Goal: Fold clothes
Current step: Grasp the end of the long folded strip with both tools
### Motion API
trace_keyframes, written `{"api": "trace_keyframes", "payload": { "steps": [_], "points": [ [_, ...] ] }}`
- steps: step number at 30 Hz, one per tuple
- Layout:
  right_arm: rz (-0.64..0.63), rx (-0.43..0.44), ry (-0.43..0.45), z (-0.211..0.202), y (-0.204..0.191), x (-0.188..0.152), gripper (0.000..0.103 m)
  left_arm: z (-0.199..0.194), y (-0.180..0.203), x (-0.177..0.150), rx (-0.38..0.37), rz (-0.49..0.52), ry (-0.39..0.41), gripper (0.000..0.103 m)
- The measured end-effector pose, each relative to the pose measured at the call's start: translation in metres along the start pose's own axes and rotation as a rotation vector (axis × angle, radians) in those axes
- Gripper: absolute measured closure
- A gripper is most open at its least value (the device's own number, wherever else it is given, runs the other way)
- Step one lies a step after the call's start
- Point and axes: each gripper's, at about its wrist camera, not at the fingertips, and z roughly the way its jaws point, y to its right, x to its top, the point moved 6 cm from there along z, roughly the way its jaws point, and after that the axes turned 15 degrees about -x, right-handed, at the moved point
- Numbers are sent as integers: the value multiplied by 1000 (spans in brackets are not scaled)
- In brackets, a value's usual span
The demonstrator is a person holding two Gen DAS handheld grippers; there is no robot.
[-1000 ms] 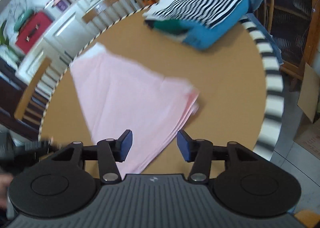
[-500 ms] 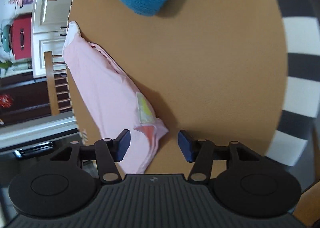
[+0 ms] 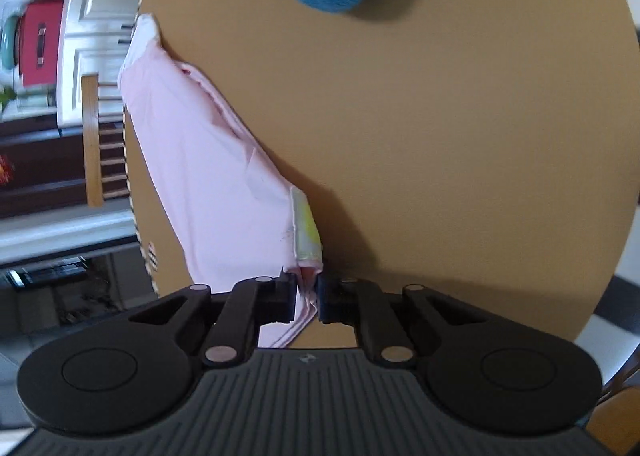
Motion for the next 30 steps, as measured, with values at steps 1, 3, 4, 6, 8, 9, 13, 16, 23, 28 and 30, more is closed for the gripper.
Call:
{"api": "trace_keyframes", "payload": {
  "steps": [1,3,4,6,8,9,13,16,23,28,30],
  "points": [
    [18,10,-7,1,3,1,95,0,0,-1,2,-5,-2,21],
    [33,20,-11,1,6,2,96,0,-2,-4,-3,-33,-7,21],
    [28,19,-8,1,6,2,95,0,-3,-6,-5,-47,-9,21],
    [53,32,-21,2,7,3,95,-1,-4,-7,-10,-54,2,20],
    [80,45,-34,4,8,3,95,0,-4,-6,-14,-63,16,21],
    [92,60,-39,4,8,5,95,2,-3,-6,-17,-57,19,24],
    [101,101,-43,-1,3,9,95,9,-3,-2,-32,-30,21,45],
    [83,93,-36,-5,1,10,95,14,-13,-1,-29,-73,18,85],
    [54,44,-22,-11,5,10,89,9,-16,3,-83,-91,49,94],
    [69,20,4,-14,15,16,79,3,-13,8,-102,-84,56,94],
    [59,24,-7,-11,14,15,79,1,-17,9,-95,-99,58,94]
  ]
}}
